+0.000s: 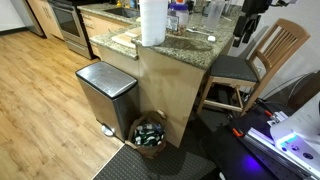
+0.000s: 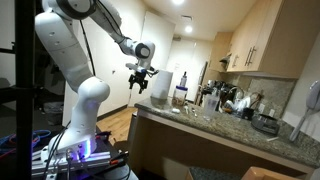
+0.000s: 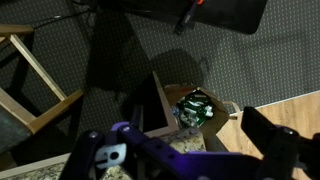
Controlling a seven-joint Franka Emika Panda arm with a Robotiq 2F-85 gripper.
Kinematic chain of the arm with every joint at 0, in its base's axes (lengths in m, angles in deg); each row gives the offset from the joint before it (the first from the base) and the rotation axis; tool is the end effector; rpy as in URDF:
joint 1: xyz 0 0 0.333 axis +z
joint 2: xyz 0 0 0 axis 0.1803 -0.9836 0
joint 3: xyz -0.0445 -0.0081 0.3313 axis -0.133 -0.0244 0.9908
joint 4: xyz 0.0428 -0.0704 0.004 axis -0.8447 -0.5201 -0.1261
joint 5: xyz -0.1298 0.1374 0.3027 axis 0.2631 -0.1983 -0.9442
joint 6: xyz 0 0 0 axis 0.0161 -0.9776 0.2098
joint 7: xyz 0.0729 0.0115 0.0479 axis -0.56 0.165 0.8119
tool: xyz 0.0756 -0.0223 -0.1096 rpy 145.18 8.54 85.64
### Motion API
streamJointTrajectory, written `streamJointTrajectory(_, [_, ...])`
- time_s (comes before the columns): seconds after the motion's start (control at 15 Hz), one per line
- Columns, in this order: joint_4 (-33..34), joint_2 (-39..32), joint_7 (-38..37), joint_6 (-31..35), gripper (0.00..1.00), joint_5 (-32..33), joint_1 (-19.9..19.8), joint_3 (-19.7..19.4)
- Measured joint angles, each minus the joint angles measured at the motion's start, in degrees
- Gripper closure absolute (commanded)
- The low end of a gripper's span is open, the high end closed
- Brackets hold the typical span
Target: Pick the bottle on top of the jar and put it on the counter
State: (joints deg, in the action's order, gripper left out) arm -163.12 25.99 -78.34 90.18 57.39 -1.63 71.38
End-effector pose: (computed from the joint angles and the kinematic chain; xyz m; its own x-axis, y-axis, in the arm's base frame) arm 0.3009 0.0683 0.4465 0.9645 0.2490 -0.0882 0.2445 -0.9679 -0.0591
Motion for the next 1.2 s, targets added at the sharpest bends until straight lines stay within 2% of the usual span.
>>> streamJointTrajectory(0.53, [0.0, 0.0, 0.0, 0.0, 0.00, 0.0, 0.0, 0.0])
streamJointTrajectory(0.8, [0.9, -0.2, -0.1, 7.2, 0.00, 8.4, -0.1, 1.9])
streamJointTrajectory(1.07, [12.5, -1.9, -3.1, 8.8, 0.00, 13.8, 0.7, 9.0])
streamJointTrajectory(1.2, [18.9, -3.7, -7.1, 11.3, 0.00, 16.0, 0.6, 11.4])
